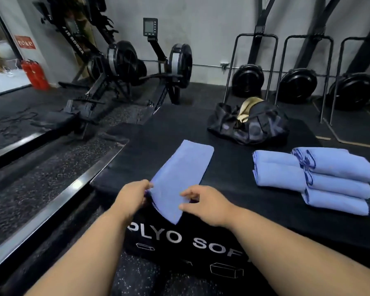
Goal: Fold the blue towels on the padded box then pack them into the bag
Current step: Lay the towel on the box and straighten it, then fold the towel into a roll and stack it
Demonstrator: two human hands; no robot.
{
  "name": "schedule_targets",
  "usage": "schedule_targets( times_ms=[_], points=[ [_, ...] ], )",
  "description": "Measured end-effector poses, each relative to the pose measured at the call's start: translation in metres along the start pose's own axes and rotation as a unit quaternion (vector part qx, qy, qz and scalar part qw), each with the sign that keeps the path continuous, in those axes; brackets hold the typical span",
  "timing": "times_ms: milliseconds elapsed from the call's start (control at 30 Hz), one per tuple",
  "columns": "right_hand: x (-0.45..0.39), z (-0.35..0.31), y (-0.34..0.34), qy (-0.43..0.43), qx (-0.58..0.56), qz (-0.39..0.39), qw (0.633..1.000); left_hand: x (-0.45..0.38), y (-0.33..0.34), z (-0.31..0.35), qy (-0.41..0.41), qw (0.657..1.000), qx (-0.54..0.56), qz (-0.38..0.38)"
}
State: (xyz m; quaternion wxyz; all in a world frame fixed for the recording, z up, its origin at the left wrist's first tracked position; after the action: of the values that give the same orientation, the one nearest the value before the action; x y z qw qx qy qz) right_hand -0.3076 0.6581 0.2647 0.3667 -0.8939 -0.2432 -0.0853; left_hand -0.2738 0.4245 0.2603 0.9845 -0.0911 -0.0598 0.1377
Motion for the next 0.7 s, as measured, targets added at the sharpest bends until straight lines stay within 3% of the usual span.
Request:
schedule_targets(
  times_ms=[133,267,433,700],
  points=[
    [-0.030,0.015,-0.014,0.031,-0.046,0.067,0.996,-0.008,-0.023,-0.033,0.039,0.991,-0.062,0.111],
    [-0.074,0.009,-0.050,0.054,-0.055,0.144,0.987,-0.017,-0.042,-0.041,0.049,0.980,-0.042,0.189],
    [-0.146,0.000,-0.087,0.112,0.063,0.181,0.975,-0.036,-0.059,-0.044,0.060,0.977,-0.034,0.200],
    [-0.240,-0.014,-0.102,0.209,0.090,0.097,0.969,-0.073,-0.072,-0.048,0.033,0.989,0.000,0.142]
  ],
)
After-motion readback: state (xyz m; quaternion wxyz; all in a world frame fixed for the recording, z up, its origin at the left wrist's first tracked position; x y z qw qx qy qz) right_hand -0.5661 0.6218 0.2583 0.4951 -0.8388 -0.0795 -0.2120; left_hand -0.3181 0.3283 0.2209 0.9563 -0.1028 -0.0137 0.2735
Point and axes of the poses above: each hand's wrist, its own x-axis away from the middle knuckle, its own y-axis out of the palm, z = x × y, the point moved 5 cm from there along -x, towards the middle knuckle, and after that the axes turned 14 degrees about y, right-handed, at the moved point
